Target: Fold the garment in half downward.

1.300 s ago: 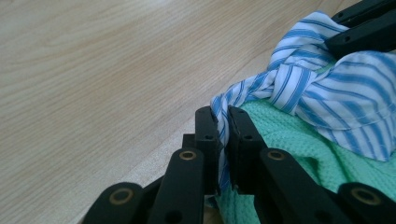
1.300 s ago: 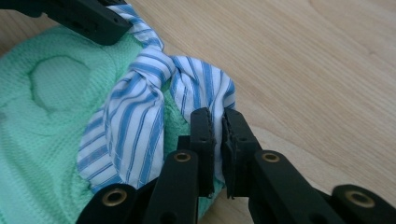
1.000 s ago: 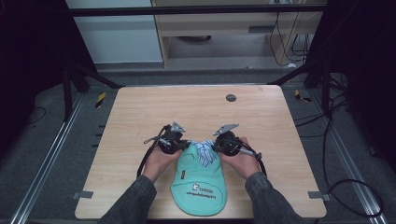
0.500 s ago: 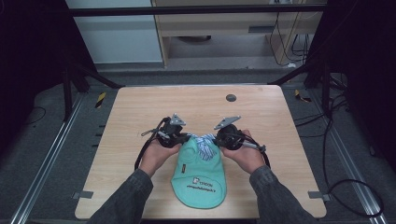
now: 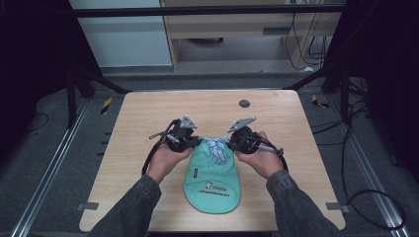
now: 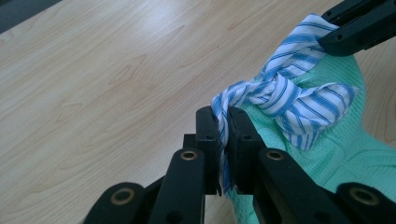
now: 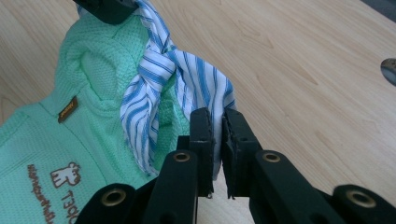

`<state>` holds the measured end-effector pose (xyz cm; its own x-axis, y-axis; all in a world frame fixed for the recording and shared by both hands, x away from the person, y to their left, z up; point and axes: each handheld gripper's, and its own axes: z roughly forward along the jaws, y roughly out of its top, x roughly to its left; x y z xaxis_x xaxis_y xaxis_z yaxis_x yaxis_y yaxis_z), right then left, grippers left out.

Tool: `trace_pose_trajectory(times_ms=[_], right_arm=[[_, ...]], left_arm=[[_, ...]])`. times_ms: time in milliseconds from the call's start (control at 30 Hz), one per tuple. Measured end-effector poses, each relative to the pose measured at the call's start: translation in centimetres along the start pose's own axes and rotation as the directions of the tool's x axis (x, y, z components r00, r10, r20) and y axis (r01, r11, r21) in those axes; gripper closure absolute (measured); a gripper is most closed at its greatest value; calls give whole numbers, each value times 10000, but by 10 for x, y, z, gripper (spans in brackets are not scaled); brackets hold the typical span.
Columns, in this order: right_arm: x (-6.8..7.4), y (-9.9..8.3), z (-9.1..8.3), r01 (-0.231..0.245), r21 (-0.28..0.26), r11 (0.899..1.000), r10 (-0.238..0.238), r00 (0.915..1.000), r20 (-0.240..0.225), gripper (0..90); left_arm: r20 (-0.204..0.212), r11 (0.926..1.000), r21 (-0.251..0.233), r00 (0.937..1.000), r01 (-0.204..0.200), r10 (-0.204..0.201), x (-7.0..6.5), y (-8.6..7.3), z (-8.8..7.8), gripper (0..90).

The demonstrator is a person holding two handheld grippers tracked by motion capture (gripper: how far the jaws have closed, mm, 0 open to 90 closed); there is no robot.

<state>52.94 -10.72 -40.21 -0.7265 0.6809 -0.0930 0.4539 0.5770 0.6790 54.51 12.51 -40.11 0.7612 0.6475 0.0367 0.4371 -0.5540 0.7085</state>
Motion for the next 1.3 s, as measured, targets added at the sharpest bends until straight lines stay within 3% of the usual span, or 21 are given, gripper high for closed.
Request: trace_pose_trajectory(times_ms=[1300], right_arm=[[-16, 24, -22, 507, -210, 9985, -500, 9981, 363, 845]], left_arm=[[-248, 9979, -375, 9983, -531, 522, 7, 29, -13, 842]])
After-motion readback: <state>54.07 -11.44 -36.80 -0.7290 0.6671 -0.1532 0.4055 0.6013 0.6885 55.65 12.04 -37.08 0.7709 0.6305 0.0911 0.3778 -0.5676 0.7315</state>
